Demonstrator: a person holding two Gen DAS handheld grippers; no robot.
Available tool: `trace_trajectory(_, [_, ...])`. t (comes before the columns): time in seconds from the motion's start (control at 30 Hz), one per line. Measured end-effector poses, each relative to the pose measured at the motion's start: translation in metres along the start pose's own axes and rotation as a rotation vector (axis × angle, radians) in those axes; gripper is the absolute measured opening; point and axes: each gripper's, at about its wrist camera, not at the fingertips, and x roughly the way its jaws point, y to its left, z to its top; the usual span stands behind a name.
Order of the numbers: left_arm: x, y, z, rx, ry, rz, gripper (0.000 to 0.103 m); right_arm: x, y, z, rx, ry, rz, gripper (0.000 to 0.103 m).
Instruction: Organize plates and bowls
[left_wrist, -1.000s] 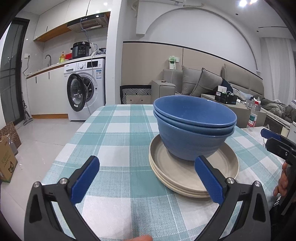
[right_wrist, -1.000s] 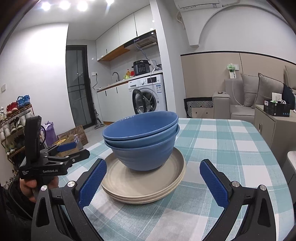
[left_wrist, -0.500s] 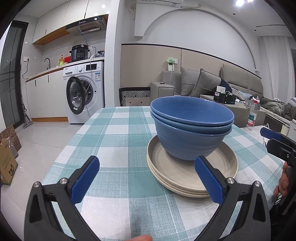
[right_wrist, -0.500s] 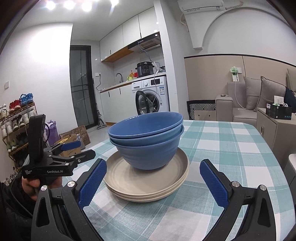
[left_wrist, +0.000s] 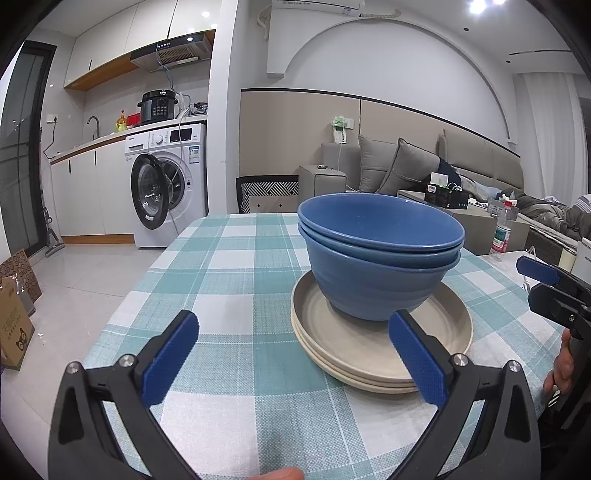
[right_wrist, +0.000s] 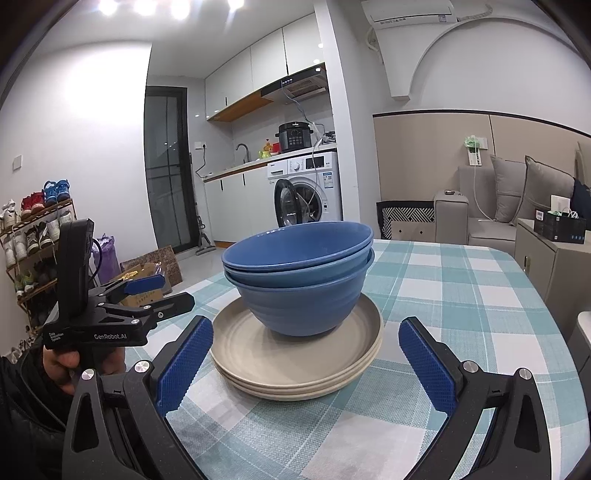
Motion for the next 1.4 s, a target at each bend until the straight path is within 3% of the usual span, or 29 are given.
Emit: trace_trajectory(1.4, [0.0013, -0.0023, 0.0002, -0.001, -0.004, 0.000, 0.103, -0.0024, 0.0082, -0.0014, -0.030, -0.014, 0.010, 0.102])
